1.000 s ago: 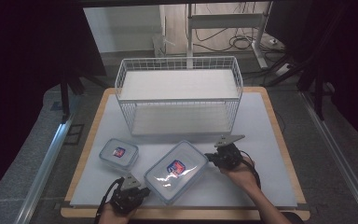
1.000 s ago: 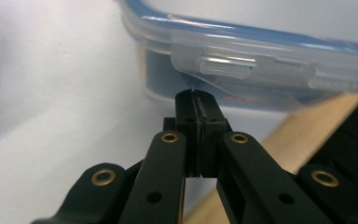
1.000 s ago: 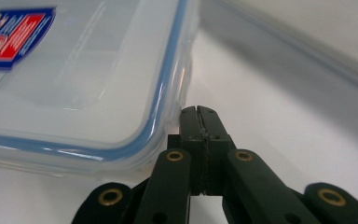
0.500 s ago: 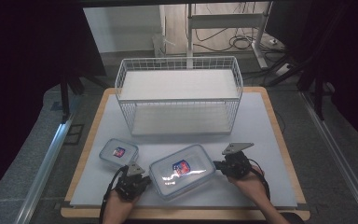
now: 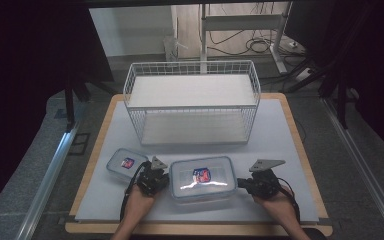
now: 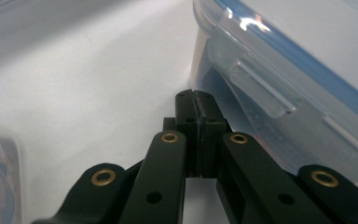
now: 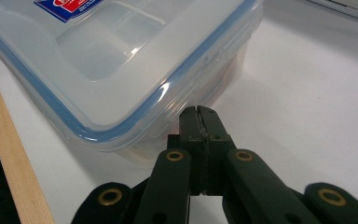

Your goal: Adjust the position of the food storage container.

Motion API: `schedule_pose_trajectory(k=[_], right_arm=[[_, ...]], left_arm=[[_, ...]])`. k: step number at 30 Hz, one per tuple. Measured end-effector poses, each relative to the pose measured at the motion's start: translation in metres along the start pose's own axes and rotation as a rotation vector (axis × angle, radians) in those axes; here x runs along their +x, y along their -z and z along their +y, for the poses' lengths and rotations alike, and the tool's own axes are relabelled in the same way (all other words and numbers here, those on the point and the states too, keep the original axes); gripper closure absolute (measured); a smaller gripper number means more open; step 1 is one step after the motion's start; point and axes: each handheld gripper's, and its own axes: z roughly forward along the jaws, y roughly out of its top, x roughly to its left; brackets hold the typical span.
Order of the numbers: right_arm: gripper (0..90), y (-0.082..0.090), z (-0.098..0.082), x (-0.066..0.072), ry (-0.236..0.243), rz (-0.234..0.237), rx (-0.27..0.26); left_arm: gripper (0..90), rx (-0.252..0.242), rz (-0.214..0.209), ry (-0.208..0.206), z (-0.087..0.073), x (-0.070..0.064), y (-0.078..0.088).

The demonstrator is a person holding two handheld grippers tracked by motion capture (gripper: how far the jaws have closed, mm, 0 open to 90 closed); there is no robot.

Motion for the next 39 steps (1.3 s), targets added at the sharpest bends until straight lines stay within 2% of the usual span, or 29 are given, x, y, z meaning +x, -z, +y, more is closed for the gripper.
schedule_pose_trajectory(k=[5, 7, 12, 17, 20, 23, 28, 32, 34, 37, 39], right_arm=[[90.0, 0.001, 0.0, 0.001, 0.004, -0.015, 0.004], [90.0, 0.002, 0.0, 0.001, -0.002, -0.013, 0.004], [90.0, 0.002, 0.0, 0.001, -0.004, -0.009, 0.003], [89.3, 0.002, 0.0, -0.001, 0.002, -0.004, 0.001], [87.6, 0.003, 0.001, -0.001, 0.032, -0.018, 0.005], [86.1, 0.005, 0.002, -0.001, 0.055, -0.035, -0.001], [77.1, 0.014, 0.002, -0.006, 0.062, -0.082, -0.027], [66.7, 0.02, -0.001, -0.009, 0.065, -0.12, -0.049], [61.5, 0.023, -0.002, -0.009, 0.072, -0.132, -0.054], [55.0, 0.025, -0.004, -0.008, 0.081, -0.141, -0.06], [48.8, 0.026, -0.006, -0.008, 0.08, -0.149, -0.06]], left_arm=[[90.0, -0.002, 0.016, -0.008, 0.01, 0.002, -0.007], [90.0, -0.012, -0.003, 0.013, 0.014, 0.007, -0.01], [90.0, -0.017, -0.004, 0.017, 0.015, 0.008, -0.011], [88.1, -0.039, -0.025, 0.018, 0.013, 0.009, -0.002], [84.0, -0.061, -0.024, 0.017, 0.009, 0.009, 0.008], [77.7, -0.079, -0.025, 0.018, 0.002, 0.009, 0.021], [61.8, -0.102, 0.026, -0.007, -0.012, 0.007, 0.043], [44.8, -0.162, 0.049, -0.019, -0.023, 0.008, 0.058], [36.4, -0.189, 0.044, -0.012, -0.028, 0.008, 0.063], [26.1, -0.222, 0.005, 0.012, -0.037, 0.008, 0.068], [19.3, -0.206, 0.004, 0.013, -0.041, 0.007, 0.069]])
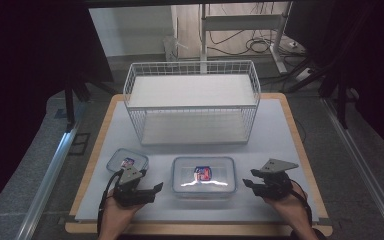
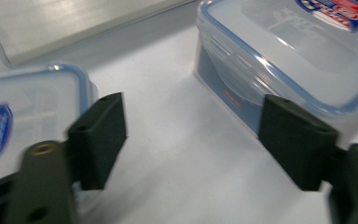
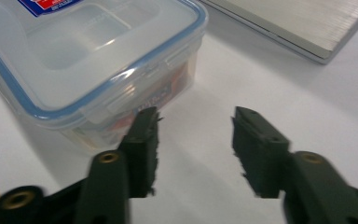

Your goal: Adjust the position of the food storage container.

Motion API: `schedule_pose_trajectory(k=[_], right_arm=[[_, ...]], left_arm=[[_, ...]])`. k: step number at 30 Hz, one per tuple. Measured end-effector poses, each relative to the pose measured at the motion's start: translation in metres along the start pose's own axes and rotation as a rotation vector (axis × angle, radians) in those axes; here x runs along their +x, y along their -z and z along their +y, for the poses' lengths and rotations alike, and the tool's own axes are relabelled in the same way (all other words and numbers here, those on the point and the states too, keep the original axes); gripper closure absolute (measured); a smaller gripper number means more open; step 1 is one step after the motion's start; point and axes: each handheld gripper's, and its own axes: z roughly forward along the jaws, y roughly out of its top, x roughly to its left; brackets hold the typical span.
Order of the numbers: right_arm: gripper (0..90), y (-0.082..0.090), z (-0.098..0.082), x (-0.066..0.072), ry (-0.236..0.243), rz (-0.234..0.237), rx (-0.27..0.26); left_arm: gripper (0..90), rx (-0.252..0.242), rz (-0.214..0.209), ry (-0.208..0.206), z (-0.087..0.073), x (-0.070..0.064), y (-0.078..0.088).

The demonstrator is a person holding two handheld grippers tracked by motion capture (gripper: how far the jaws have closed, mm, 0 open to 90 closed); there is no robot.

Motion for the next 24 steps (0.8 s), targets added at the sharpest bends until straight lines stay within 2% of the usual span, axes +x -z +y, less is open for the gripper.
schedule_pose_trajectory(k=[2, 8, 12, 15, 17, 21, 24], right_arm=[[43.6, 0.001, -0.002, 0.0, -0.005, 0.007, -0.007], [22.8, 0.002, -0.009, -0.005, -0.012, 0.0, -0.029], [11.9, -0.001, -0.01, -0.007, -0.037, 0.024, -0.036], [4.7, -0.003, -0.01, -0.005, -0.014, 0.025, -0.04], [3.4, -0.005, -0.011, -0.004, 0.001, 0.031, -0.04], [2.0, -0.007, -0.012, -0.007, -0.018, 0.047, -0.034], [2.0, -0.009, -0.014, -0.009, -0.033, 0.053, -0.029]], left_arm=[[12.5, 0.016, 0.012, -0.012, -0.005, -0.002, 0.002], [4.7, 0.027, 0.023, -0.09, -0.017, -0.006, 0.008], [3.7, 0.028, 0.029, -0.123, -0.021, -0.011, 0.008], [3.5, 0.037, 0.039, -0.14, -0.021, -0.013, 0.006], [3.1, 0.042, 0.047, -0.142, -0.021, -0.014, 0.005], [3.4, 0.042, 0.058, -0.137, -0.022, -0.012, 0.005], [4.4, 0.043, 0.048, -0.124, -0.022, -0.009, 0.005]])
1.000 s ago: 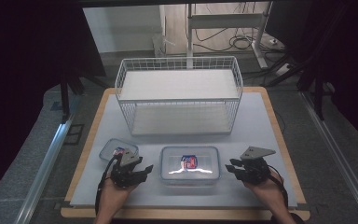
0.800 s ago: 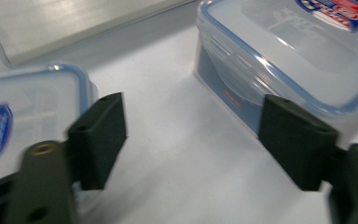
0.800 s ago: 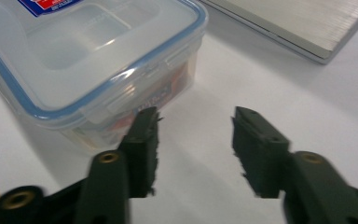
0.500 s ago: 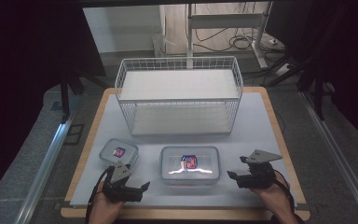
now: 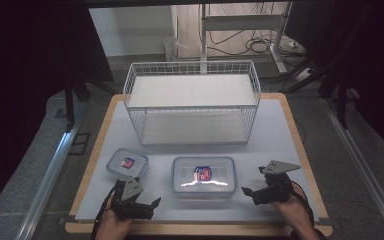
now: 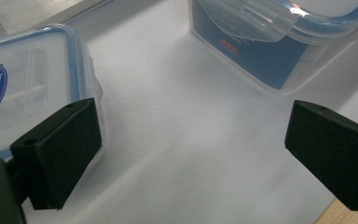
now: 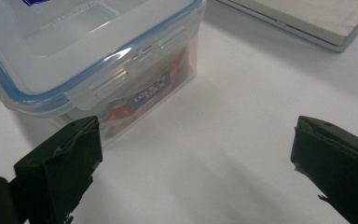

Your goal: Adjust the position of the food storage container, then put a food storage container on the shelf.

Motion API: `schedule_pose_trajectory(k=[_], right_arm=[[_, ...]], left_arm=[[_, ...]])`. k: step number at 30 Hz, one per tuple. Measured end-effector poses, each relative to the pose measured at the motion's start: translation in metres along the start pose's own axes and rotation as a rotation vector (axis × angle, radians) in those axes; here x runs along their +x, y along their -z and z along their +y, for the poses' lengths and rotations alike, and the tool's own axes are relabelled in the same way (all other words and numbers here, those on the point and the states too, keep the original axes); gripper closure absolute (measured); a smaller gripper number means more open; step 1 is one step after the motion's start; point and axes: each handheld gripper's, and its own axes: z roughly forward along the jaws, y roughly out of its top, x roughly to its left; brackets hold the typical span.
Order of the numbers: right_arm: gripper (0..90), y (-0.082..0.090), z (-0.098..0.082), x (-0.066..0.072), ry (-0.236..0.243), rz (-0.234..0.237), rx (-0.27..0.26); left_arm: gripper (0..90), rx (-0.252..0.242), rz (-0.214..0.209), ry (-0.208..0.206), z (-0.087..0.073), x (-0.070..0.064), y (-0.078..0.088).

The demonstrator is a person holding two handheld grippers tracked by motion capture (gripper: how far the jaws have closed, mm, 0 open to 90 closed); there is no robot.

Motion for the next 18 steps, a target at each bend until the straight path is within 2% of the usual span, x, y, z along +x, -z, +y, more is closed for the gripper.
schedule_pose_trajectory(k=[5, 11, 18], right_arm=[[2.1, 0.0016, 0.0006, 0.0001, -0.005, 0.0, -0.003], [2.0, 0.002, 0.0012, -0.0007, -0.026, 0.001, 0.009], [1.6, 0.0028, 0.0031, 0.0, -0.024, 0.004, 0.014]], left_arm=[[6.3, 0.036, -0.016, 0.019, 0.0015, 0.0005, -0.0015], [6.9, 0.04, -0.036, 0.03, 0.0039, -0.0025, -0.0017], [7.6, 0.042, -0.067, 0.037, 0.0071, -0.0041, -0.0024]])
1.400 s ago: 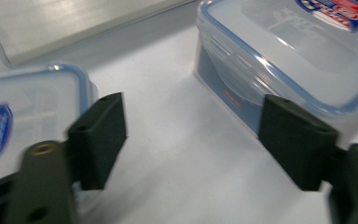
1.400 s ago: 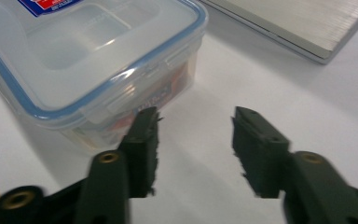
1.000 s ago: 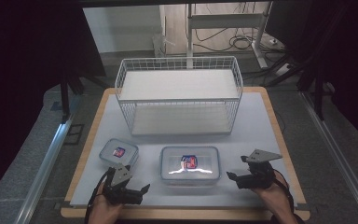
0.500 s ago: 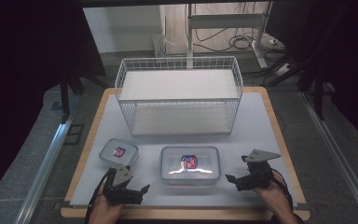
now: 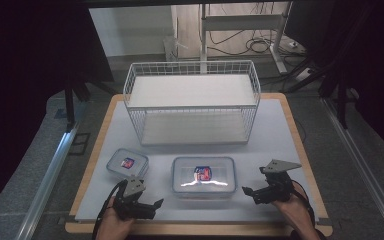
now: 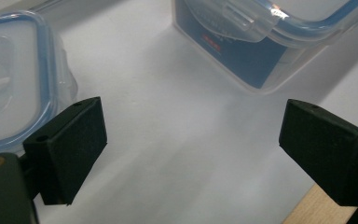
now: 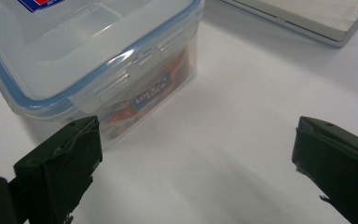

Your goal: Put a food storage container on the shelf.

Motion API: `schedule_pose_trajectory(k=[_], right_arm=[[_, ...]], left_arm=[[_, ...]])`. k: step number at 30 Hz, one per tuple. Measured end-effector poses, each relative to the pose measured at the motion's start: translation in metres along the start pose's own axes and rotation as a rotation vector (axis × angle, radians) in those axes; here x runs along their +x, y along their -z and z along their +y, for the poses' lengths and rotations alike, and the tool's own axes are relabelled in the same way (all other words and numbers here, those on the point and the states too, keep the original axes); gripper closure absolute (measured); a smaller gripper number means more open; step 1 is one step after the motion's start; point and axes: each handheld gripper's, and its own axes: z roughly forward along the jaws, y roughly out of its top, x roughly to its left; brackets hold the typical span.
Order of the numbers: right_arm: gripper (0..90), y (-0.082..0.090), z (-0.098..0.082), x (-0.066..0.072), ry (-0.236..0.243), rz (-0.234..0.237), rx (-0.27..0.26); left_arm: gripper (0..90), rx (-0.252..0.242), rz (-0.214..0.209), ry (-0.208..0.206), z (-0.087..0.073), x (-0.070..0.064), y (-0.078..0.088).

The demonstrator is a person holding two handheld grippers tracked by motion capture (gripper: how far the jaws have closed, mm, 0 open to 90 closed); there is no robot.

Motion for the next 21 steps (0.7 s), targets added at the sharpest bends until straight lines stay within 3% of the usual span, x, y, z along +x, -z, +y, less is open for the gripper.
schedule_pose_trajectory(k=[15, 18, 21], right_arm=[[1.2, 0.003, 0.011, 0.003, -0.024, -0.03, -0.013], [0.0, 0.004, 0.015, 0.004, -0.032, -0.022, -0.013], [0.0, 0.003, 0.019, 0.004, -0.083, 0.014, -0.011]], left_arm=[[6.1, -0.011, -0.106, 0.019, 0.023, 0.0, -0.007], [4.6, -0.028, -0.147, 0.048, 0.03, 0.005, -0.01], [5.4, -0.033, -0.178, 0.076, 0.036, 0.008, -0.014]])
